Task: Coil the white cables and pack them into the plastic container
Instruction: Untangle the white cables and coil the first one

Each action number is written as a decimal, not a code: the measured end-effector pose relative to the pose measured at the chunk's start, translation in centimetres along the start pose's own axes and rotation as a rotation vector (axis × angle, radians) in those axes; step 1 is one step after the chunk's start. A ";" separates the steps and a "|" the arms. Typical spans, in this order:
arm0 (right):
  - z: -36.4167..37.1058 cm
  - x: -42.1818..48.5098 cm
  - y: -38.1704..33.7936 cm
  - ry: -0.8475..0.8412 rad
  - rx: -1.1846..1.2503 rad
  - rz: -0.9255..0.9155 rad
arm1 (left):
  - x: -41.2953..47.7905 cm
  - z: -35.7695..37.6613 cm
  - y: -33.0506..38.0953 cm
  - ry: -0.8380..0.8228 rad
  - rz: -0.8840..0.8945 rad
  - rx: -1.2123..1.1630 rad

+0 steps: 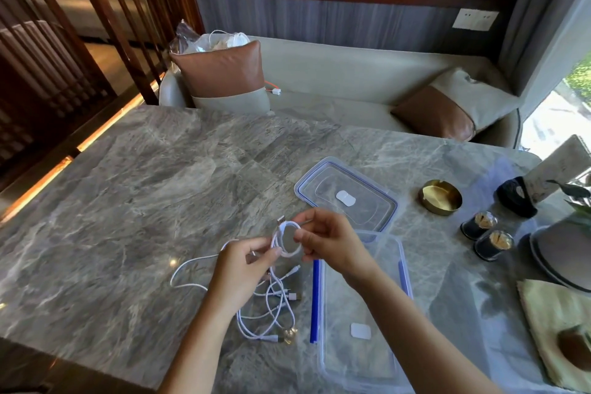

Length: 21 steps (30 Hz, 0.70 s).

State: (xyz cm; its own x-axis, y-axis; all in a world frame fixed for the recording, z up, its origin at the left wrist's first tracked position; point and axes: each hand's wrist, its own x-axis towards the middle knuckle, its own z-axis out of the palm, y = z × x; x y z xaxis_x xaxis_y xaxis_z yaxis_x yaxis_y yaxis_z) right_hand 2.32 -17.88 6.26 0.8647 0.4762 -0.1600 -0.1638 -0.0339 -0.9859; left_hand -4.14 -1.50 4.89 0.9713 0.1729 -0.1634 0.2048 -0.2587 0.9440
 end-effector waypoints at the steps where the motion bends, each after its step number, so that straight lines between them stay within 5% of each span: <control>1: 0.1 -0.1 0.1 -0.002 0.037 -0.001 | -0.1 0.2 0.1 -0.008 -0.038 -0.084; 8: 0.7 -0.5 0.5 0.003 0.234 0.056 | -0.6 0.6 0.4 -0.026 -0.299 -0.638; 16: 1.4 -0.5 0.3 0.144 0.161 -0.014 | -0.2 1.0 0.4 0.113 -0.276 -0.688; 18: 1.0 -0.7 0.3 0.070 0.152 0.028 | 0.1 0.7 0.4 0.200 -0.249 -0.717; 21: 0.8 -1.3 0.4 -0.271 0.088 0.240 | 0.3 0.3 0.4 0.299 -0.195 -0.746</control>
State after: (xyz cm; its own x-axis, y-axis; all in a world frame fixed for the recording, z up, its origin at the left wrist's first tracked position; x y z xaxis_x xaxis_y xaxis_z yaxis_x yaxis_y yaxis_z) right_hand 0.73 -17.78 6.08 0.6414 0.6800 -0.3553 -0.3969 -0.1023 -0.9122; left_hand -3.71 -1.85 5.07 0.8317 0.4222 -0.3605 0.1302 0.4829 0.8660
